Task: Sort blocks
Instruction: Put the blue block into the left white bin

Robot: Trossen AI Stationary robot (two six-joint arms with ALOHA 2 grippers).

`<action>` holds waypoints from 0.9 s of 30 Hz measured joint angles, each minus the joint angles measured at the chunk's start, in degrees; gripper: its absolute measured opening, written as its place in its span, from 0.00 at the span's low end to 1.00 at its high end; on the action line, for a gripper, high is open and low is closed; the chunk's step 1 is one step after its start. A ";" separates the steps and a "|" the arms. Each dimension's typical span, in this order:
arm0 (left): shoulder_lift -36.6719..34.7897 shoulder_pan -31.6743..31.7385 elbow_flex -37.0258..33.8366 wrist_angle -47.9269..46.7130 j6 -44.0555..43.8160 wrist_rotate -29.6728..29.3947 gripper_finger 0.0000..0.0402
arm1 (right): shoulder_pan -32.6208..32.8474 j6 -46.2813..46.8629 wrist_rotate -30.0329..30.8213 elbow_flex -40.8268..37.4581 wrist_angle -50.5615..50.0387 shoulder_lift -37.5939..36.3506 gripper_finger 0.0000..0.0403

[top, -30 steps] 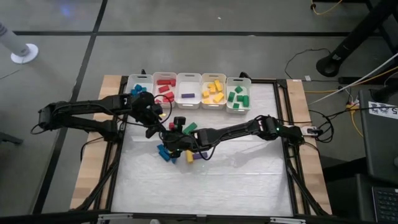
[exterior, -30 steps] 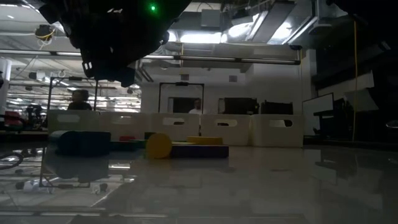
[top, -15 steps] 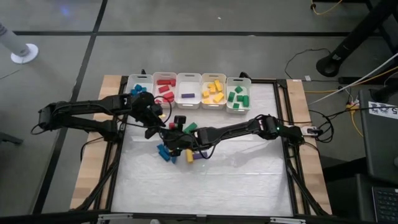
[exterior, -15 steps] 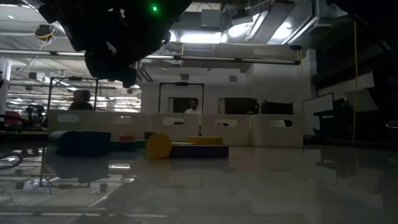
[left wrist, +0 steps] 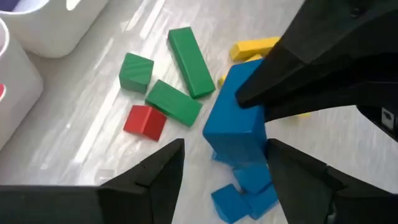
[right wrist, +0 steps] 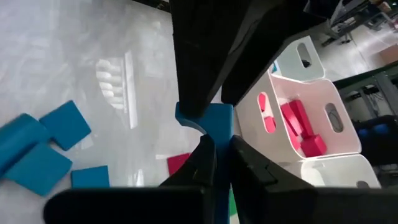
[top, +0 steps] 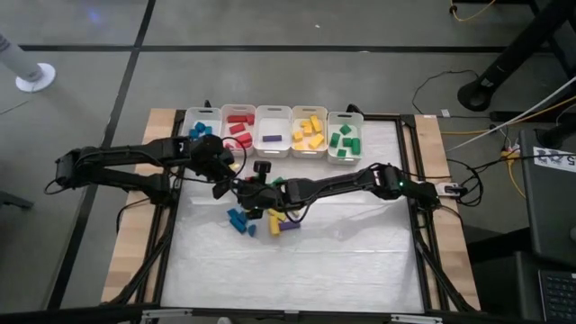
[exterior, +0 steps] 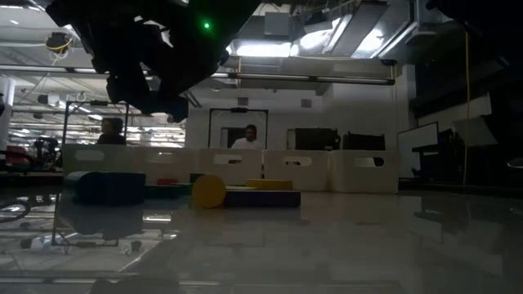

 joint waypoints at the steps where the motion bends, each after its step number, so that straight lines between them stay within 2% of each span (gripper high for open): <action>1: 0.00 0.01 0.00 0.25 0.00 -0.03 0.53 | 0.04 0.00 0.39 0.00 -0.36 0.00 0.08; 8: 0.04 0.06 -0.04 0.44 -0.35 -1.34 0.53 | 0.22 -0.05 0.80 0.00 -2.51 0.00 0.08; 12: 0.00 0.06 -0.07 0.64 -2.53 -1.10 0.53 | 0.34 -3.10 5.42 0.00 -2.35 0.00 0.08; 18: -1.15 0.18 -0.07 1.35 3.35 4.09 0.53 | 0.28 -7.41 9.62 0.00 -1.96 0.00 0.08; 22: -2.98 0.17 -0.07 1.42 6.63 7.19 0.53 | 0.56 -10.39 9.44 0.00 -0.65 0.00 0.08; 27: -6.62 0.17 -0.07 0.95 9.71 7.61 0.53 | 1.81 -15.46 7.72 0.00 2.72 0.00 0.08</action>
